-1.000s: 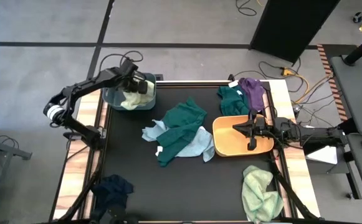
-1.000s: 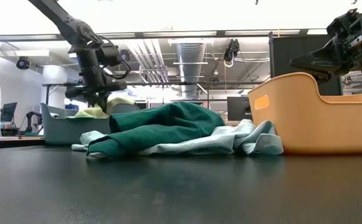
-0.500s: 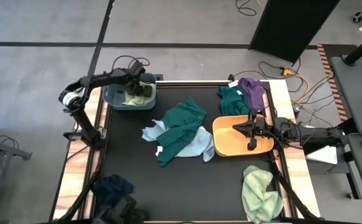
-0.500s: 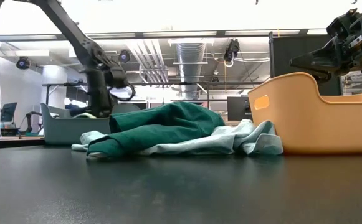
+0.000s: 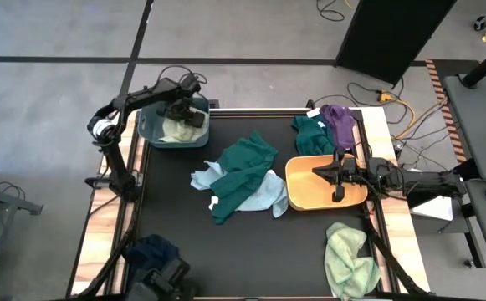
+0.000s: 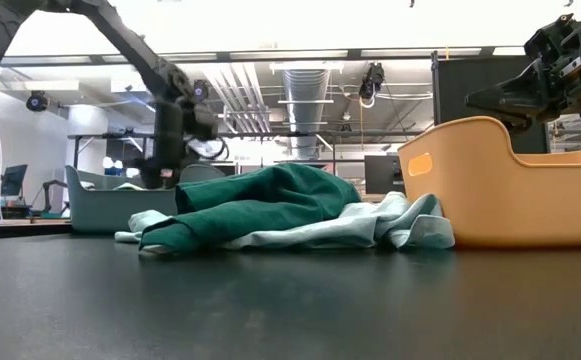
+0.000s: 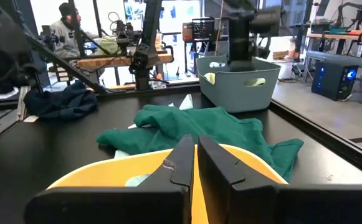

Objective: Sort towels by color in basket
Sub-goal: Put the left khaki towel into the blue bin, then put the top light blue towel into the blue bin

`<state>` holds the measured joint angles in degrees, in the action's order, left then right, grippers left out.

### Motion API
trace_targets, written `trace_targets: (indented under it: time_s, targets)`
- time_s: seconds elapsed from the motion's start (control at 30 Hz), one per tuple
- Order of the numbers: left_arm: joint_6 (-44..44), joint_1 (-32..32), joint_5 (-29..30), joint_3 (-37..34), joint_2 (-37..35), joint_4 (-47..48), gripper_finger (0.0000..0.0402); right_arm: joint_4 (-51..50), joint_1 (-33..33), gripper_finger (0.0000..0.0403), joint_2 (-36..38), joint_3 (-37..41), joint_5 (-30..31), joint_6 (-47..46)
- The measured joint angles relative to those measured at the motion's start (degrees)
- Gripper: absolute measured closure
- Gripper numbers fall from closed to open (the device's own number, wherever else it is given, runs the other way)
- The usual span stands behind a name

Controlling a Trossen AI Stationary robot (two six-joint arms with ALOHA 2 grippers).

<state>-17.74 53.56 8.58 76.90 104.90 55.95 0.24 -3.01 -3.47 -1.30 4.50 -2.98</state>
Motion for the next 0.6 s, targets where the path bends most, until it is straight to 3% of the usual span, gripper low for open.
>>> trace_targets:
  time_s: [0.33,0.6]
  targets:
    - [-1.85,-8.04,0.02,6.95,-11.79,13.3,0.0276,-0.01,0.0,0.039,0.0,-0.02,0.01,0.0]
    - [-7.59,-27.42,0.02,3.38,-24.66,13.1,0.0285,-0.01,-0.02,0.039,0.01,-0.02,0.01,0.0]
